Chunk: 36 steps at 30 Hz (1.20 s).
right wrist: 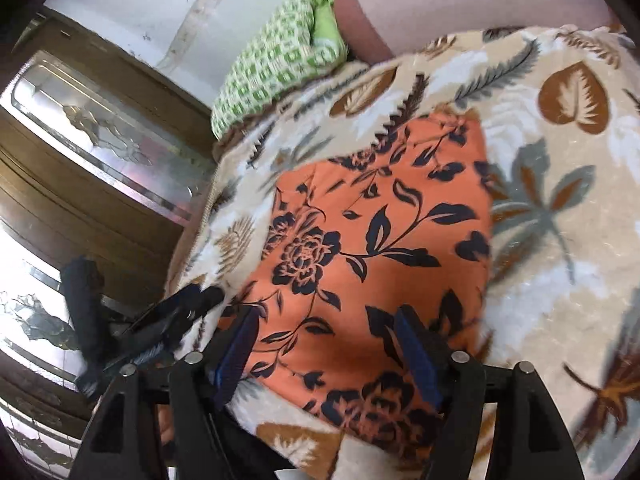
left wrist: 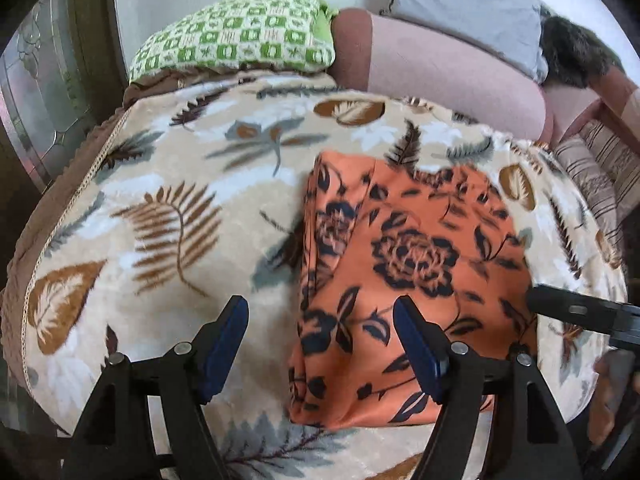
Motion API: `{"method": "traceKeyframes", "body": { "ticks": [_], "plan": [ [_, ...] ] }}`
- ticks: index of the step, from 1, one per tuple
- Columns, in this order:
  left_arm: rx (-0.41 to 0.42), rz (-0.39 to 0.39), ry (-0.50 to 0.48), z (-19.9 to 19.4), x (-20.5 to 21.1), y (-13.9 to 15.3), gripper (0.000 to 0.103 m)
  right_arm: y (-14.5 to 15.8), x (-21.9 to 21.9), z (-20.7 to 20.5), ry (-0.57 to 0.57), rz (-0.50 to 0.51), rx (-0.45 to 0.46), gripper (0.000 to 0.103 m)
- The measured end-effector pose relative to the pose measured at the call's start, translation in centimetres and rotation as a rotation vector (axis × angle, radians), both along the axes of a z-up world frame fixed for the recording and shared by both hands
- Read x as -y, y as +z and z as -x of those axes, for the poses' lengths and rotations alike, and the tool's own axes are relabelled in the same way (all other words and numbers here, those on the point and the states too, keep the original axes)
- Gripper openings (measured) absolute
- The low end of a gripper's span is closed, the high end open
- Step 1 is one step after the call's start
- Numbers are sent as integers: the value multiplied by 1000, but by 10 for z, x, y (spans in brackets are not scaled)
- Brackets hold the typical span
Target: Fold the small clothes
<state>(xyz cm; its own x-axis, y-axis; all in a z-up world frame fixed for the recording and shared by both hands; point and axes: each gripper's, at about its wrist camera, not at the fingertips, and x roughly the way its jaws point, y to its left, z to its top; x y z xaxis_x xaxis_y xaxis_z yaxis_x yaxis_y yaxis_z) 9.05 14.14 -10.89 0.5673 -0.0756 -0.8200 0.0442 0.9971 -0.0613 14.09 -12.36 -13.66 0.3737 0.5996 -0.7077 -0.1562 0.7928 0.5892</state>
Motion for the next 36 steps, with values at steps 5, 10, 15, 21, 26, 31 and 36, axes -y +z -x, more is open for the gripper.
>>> {"method": "traceKeyframes", "body": {
  "ticks": [5, 10, 15, 21, 26, 31, 36],
  "plan": [
    [-103, -65, 2, -1, 9, -33, 75, -9, 9, -10, -50, -75, -84, 76],
    [-37, 33, -12, 3, -2, -12, 76, 17, 43, 5, -111, -89, 23, 76],
    [-73, 227, 45, -27, -32, -18, 89, -15, 87, -3, -186, -150, -64, 76],
    [-231, 313, 1, -60, -24, -55, 89, -53, 69, -33, -127, -252, -150, 76],
    [-256, 324, -47, -64, -11, -58, 33, -69, 30, -46, -24, -187, -182, 49],
    [-194, 274, -43, -60, 3, -35, 24, -23, 17, -45, 33, -70, -70, 34],
    [-45, 299, -82, -56, 39, 15, 24, 52, 36, -58, 58, 21, 96, 34]
  ]
}}
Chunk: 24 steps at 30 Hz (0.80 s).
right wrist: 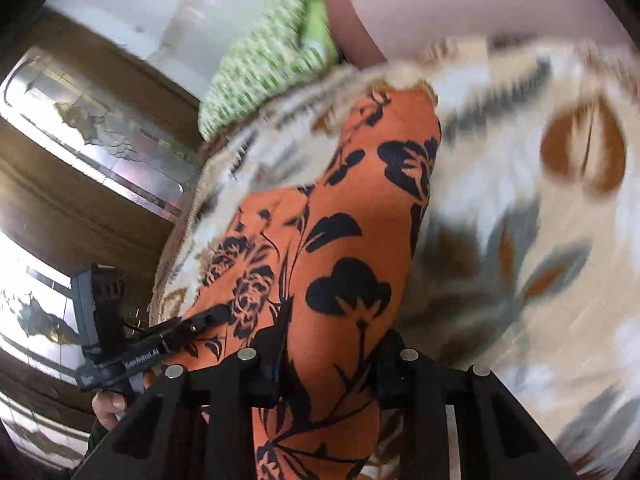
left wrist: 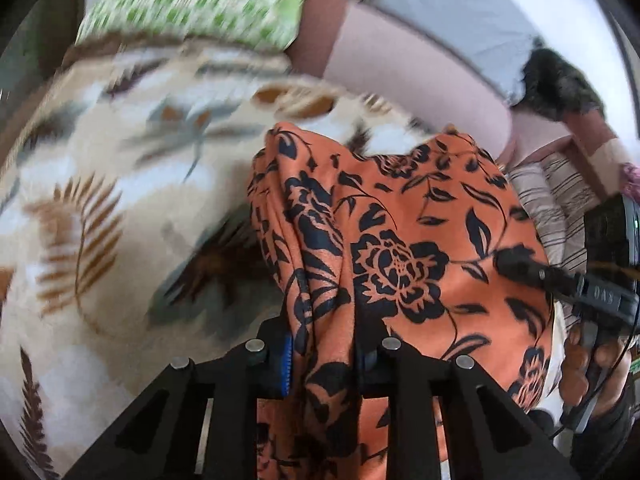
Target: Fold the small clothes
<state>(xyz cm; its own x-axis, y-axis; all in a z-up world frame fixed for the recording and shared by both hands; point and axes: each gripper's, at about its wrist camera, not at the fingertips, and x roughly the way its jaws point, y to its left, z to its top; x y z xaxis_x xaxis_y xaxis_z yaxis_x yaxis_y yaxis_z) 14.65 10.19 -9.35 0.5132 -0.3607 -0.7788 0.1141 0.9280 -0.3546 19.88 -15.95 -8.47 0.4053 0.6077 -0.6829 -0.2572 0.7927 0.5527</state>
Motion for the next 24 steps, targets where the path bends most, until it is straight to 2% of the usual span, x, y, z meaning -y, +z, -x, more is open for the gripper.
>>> {"method": "traceKeyframes", "body": {
  "ticks": [3, 6, 8, 10, 11, 12, 13, 14, 15, 18, 20, 22, 24],
  "plan": [
    [82, 21, -7, -9, 23, 24, 24, 33, 29, -14, -1, 25, 74, 34],
    [74, 45, -28, -30, 50, 19, 25, 31, 59, -24, -33, 23, 73, 34],
    [38, 42, -35, -44, 67, 0, 26, 12, 77, -30, -53, 15, 45, 34],
    [-28, -8, -29, -57, 83, -30, 35, -27, 92, -41, -75, 25, -28, 48],
    [-96, -49, -19, -64, 89, -52, 35, -48, 98, -46, -103, 52, -68, 55],
    [-163, -75, -11, -67, 92, -73, 40, -76, 107, -48, -176, 126, -119, 61],
    [-181, -49, -13, -66, 91, -83, 49, -90, 115, -45, -214, 176, -155, 62],
    [-138, -54, 21, -60, 84, -79, 53, -95, 121, -39, -235, 132, -146, 62],
    [-102, -90, 32, -54, 82, -69, 60, -90, 128, -28, -271, 82, -111, 62],
    [0, -156, 20, -36, 79, -37, 62, -61, 123, -4, -280, 129, -1, 62],
    [54, -164, 10, -25, 74, -23, 66, -41, 114, 12, -247, 68, 48, 62],
    [59, -193, 19, -23, 69, -26, 72, -33, 96, 25, -191, 22, 72, 73],
    [-30, -261, 15, -24, 73, -53, 72, -47, 76, 25, -148, 12, 31, 75]
  ]
}}
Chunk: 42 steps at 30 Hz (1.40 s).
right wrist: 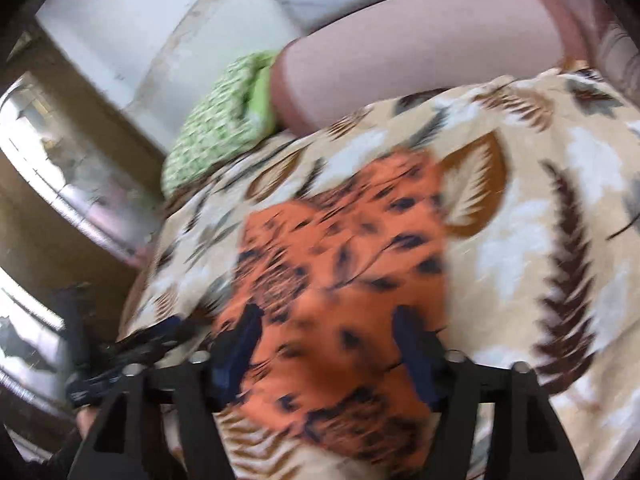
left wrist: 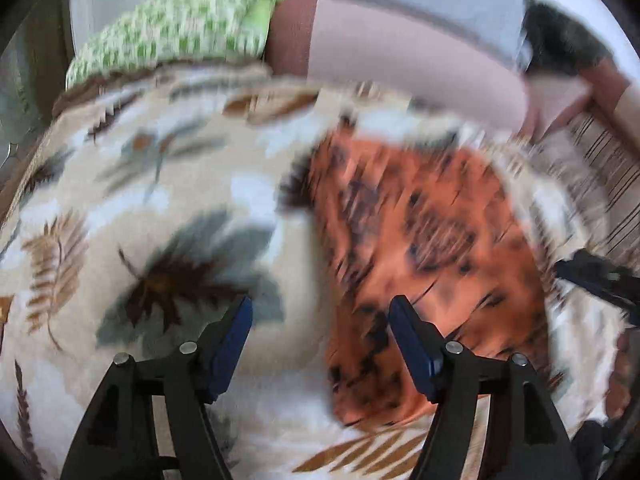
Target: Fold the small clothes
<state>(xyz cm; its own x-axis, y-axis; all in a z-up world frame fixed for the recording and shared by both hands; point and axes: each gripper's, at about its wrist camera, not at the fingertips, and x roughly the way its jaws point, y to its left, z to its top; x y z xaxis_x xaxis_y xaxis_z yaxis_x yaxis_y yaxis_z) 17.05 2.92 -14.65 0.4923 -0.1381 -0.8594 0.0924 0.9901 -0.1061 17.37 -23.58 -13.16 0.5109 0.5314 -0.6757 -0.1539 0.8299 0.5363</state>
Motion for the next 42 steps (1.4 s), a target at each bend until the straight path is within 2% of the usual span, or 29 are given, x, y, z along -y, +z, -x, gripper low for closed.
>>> {"method": "traceKeyframes", "body": {
  "ticks": [1, 3, 5, 9, 11, 14, 16, 21, 27, 38, 39, 41, 42],
  "plan": [
    [-72, -18, 11, -3, 1, -16, 76, -23, -10, -7, 23, 29, -83, 75],
    [-89, 29, 40, 3, -5, -16, 75, -50, -14, -11, -4, 63, -186, 74],
    [-50, -23, 48, 14, -4, 5, 75, -29, -22, -1, -27, 116, -126, 74],
    [83, -91, 35, 49, 0, 54, 81, 26, -45, 32, -38, 345, 9, 77],
    [141, -90, 52, 70, 1, 76, 83, 41, -54, 48, -54, 416, 26, 81],
    [188, -68, 77, 97, 5, 99, 85, 47, -44, 83, -88, 463, 11, 103],
    [202, -64, 87, 105, 8, 107, 85, 49, -41, 109, -109, 511, 10, 103],
    [238, -85, 102, 133, 14, 122, 85, 59, -39, 150, -135, 508, 31, 103],
    [252, -108, 92, 153, 18, 132, 86, 88, -34, 173, -153, 515, 97, 103],
    [265, -61, 61, 182, 21, 155, 86, 118, -42, 193, -132, 550, 170, 103],
    [267, -52, 54, 184, 21, 157, 87, 118, -42, 193, -133, 549, 168, 103],
    [264, -36, 48, 186, 21, 161, 98, 119, -42, 193, -145, 548, 164, 103],
    [267, -32, 47, 187, 21, 162, 99, 120, -42, 194, -154, 547, 164, 103]
  ]
}}
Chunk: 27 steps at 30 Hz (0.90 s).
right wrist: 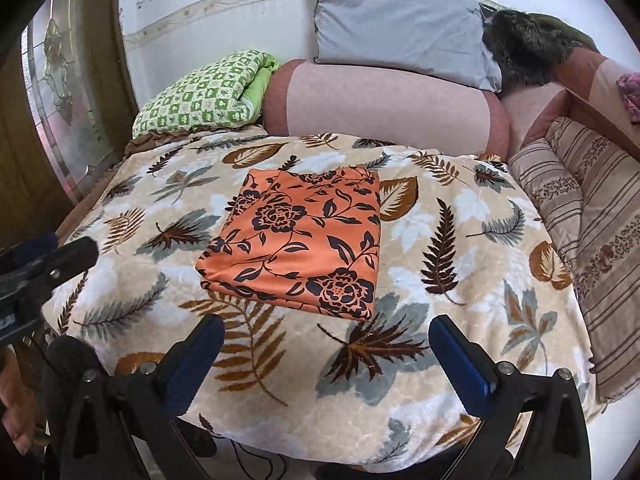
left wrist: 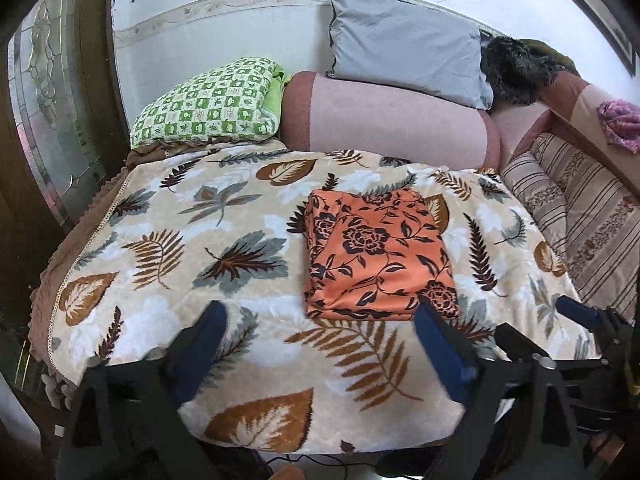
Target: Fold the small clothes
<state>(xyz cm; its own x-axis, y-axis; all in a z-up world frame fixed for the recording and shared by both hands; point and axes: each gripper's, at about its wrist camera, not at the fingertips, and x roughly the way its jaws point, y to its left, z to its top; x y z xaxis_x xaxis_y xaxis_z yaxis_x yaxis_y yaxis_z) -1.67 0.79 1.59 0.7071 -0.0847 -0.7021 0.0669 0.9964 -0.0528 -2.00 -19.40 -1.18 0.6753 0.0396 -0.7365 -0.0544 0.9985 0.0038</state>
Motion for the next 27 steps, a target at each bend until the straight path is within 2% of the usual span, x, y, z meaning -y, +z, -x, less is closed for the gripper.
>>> {"method": "traceKeyframes", "body": {
  "ticks": [4, 27],
  "plan": [
    [16, 8, -4, 1, 3, 6, 99, 5, 1, -1, -17, 14, 13, 103],
    [-23, -29, 66, -28, -7, -2, 100, 5, -1, -19, -17, 37, -23, 103]
  ]
}}
